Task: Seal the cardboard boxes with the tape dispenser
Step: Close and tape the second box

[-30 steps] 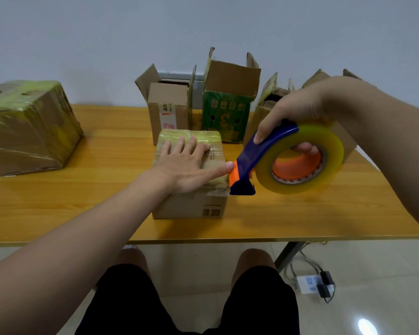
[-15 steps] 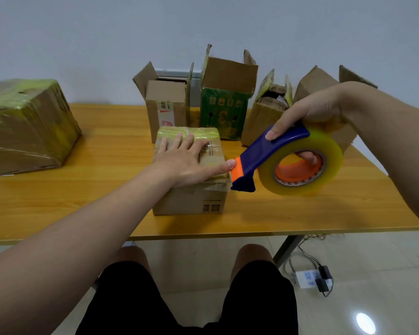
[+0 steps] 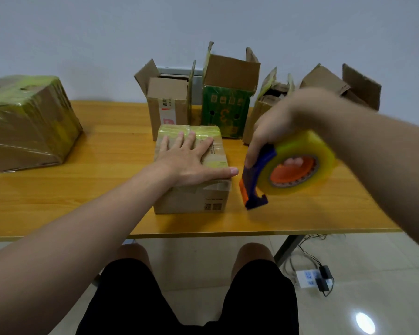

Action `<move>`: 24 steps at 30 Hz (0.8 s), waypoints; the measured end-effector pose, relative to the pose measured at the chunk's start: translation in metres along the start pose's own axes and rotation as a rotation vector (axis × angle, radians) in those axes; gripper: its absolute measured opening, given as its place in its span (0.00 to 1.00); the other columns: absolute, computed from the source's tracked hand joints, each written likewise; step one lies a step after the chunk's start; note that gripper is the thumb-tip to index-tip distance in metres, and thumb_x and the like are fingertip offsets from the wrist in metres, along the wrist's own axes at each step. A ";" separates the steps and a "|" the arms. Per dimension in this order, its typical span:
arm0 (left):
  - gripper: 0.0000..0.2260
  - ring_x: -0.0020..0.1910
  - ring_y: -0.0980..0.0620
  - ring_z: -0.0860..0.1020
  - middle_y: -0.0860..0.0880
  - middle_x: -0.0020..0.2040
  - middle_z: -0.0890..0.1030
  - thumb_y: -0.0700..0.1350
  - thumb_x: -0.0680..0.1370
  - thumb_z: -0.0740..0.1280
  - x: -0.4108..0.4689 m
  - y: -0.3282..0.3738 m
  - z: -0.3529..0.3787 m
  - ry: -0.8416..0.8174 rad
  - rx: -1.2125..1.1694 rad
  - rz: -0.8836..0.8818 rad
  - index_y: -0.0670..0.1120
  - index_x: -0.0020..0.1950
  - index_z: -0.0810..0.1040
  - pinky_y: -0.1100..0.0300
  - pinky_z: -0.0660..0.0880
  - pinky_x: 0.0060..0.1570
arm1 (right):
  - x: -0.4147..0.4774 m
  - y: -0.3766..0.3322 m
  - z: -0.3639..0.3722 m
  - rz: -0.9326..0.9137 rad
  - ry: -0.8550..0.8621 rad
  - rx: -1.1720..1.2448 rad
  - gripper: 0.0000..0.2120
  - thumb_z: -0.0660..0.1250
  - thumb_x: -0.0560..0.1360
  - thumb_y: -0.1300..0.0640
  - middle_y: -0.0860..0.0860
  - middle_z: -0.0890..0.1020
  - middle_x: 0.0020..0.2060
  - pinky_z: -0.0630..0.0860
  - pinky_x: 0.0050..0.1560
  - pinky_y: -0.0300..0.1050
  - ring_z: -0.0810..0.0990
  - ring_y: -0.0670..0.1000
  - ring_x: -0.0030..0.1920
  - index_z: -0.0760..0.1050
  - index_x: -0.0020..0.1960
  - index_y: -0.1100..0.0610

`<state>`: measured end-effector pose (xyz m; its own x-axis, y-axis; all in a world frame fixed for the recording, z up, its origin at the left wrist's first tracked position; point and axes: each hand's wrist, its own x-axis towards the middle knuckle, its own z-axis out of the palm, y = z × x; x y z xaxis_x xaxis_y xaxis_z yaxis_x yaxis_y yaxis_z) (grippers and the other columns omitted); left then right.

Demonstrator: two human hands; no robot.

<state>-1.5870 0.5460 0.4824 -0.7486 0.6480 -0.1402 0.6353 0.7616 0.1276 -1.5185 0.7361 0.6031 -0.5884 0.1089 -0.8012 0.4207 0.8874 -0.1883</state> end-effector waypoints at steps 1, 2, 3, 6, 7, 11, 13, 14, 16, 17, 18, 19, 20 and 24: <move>0.64 0.84 0.41 0.41 0.46 0.86 0.42 0.89 0.50 0.33 0.000 0.000 0.001 -0.002 0.009 0.002 0.63 0.84 0.40 0.35 0.39 0.79 | 0.010 -0.004 0.008 0.009 0.011 -0.032 0.22 0.72 0.76 0.45 0.61 0.82 0.33 0.78 0.36 0.46 0.81 0.57 0.28 0.82 0.52 0.66; 0.64 0.84 0.41 0.41 0.46 0.86 0.42 0.89 0.50 0.32 0.000 0.000 0.002 0.003 0.013 0.006 0.63 0.84 0.40 0.35 0.39 0.80 | 0.018 -0.006 0.014 0.004 0.035 -0.039 0.22 0.72 0.76 0.44 0.60 0.83 0.33 0.78 0.35 0.45 0.81 0.57 0.28 0.82 0.52 0.65; 0.62 0.84 0.41 0.41 0.46 0.86 0.42 0.88 0.52 0.31 0.000 -0.001 0.003 0.013 0.008 0.010 0.63 0.84 0.39 0.36 0.39 0.80 | 0.024 -0.006 0.018 -0.003 0.069 -0.036 0.22 0.72 0.76 0.43 0.59 0.83 0.33 0.78 0.34 0.43 0.81 0.55 0.28 0.82 0.51 0.64; 0.55 0.84 0.42 0.40 0.47 0.86 0.41 0.86 0.59 0.32 0.001 -0.002 0.006 0.021 -0.013 0.015 0.63 0.83 0.39 0.36 0.38 0.79 | 0.022 -0.004 0.021 -0.032 0.166 -0.024 0.20 0.72 0.74 0.40 0.55 0.85 0.33 0.78 0.34 0.42 0.84 0.53 0.31 0.83 0.48 0.58; 0.52 0.84 0.42 0.40 0.47 0.86 0.41 0.85 0.62 0.32 0.002 -0.002 0.006 0.021 -0.019 0.014 0.63 0.83 0.39 0.36 0.38 0.79 | 0.019 -0.003 0.020 -0.046 0.216 -0.033 0.19 0.72 0.73 0.39 0.52 0.86 0.32 0.77 0.37 0.44 0.85 0.53 0.35 0.84 0.46 0.56; 0.41 0.84 0.44 0.46 0.48 0.86 0.50 0.77 0.75 0.36 -0.001 -0.001 0.004 0.099 -0.131 0.028 0.60 0.84 0.52 0.37 0.41 0.80 | -0.005 0.006 0.008 -0.121 0.439 -0.031 0.20 0.72 0.71 0.35 0.46 0.84 0.29 0.73 0.42 0.47 0.83 0.54 0.41 0.85 0.33 0.50; 0.30 0.78 0.43 0.65 0.48 0.74 0.74 0.70 0.83 0.47 -0.005 -0.004 0.000 0.227 -0.400 0.024 0.55 0.73 0.73 0.39 0.57 0.77 | -0.023 0.016 0.001 -0.197 0.555 0.033 0.16 0.71 0.71 0.33 0.45 0.84 0.30 0.73 0.39 0.46 0.83 0.53 0.41 0.84 0.33 0.42; 0.23 0.68 0.45 0.75 0.50 0.61 0.81 0.66 0.84 0.53 -0.008 -0.005 -0.003 0.284 -0.574 0.003 0.52 0.62 0.79 0.44 0.69 0.69 | -0.030 0.022 -0.001 -0.248 0.606 0.089 0.14 0.71 0.70 0.32 0.45 0.85 0.32 0.74 0.39 0.46 0.83 0.53 0.40 0.84 0.34 0.40; 0.15 0.52 0.49 0.80 0.51 0.47 0.82 0.58 0.85 0.62 -0.014 -0.012 -0.009 0.352 -0.721 -0.017 0.50 0.51 0.81 0.51 0.76 0.50 | -0.039 0.032 -0.002 -0.363 0.695 0.249 0.17 0.73 0.66 0.30 0.48 0.86 0.35 0.78 0.40 0.48 0.85 0.53 0.37 0.86 0.37 0.43; 0.14 0.50 0.50 0.81 0.50 0.46 0.83 0.56 0.84 0.64 -0.016 -0.017 -0.011 0.364 -0.692 -0.004 0.49 0.50 0.83 0.51 0.77 0.49 | -0.038 0.034 -0.001 -0.408 0.745 0.343 0.20 0.74 0.63 0.29 0.50 0.87 0.36 0.79 0.41 0.49 0.86 0.52 0.35 0.86 0.38 0.45; 0.13 0.48 0.52 0.81 0.51 0.45 0.84 0.55 0.84 0.66 -0.018 -0.022 -0.013 0.375 -0.656 0.015 0.49 0.50 0.84 0.50 0.79 0.49 | -0.034 0.034 0.000 -0.445 0.799 0.431 0.22 0.75 0.62 0.29 0.51 0.87 0.37 0.80 0.42 0.51 0.86 0.52 0.35 0.87 0.38 0.48; 0.11 0.48 0.55 0.81 0.52 0.46 0.84 0.55 0.83 0.67 -0.021 -0.027 -0.013 0.391 -0.634 0.036 0.50 0.50 0.84 0.51 0.80 0.49 | -0.026 0.032 0.003 -0.482 0.855 0.518 0.24 0.75 0.63 0.30 0.52 0.88 0.38 0.82 0.44 0.53 0.87 0.53 0.38 0.87 0.41 0.51; 0.10 0.48 0.57 0.81 0.54 0.47 0.85 0.56 0.82 0.68 -0.023 -0.032 -0.014 0.405 -0.632 0.056 0.52 0.52 0.85 0.53 0.80 0.48 | -0.016 0.028 0.007 -0.513 0.905 0.614 0.26 0.76 0.65 0.31 0.54 0.88 0.40 0.82 0.49 0.57 0.87 0.56 0.42 0.86 0.44 0.55; 0.09 0.48 0.60 0.82 0.58 0.46 0.86 0.58 0.79 0.71 -0.031 -0.058 -0.007 0.378 -0.711 0.201 0.55 0.51 0.87 0.63 0.77 0.43 | 0.029 -0.006 0.034 -0.722 0.878 0.950 0.22 0.74 0.69 0.37 0.57 0.87 0.38 0.82 0.45 0.54 0.86 0.57 0.36 0.87 0.40 0.57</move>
<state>-1.6017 0.4817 0.4862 -0.7276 0.6286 0.2747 0.5873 0.3639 0.7229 -1.5140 0.7188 0.5617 -0.9357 0.3186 0.1514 -0.0578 0.2850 -0.9568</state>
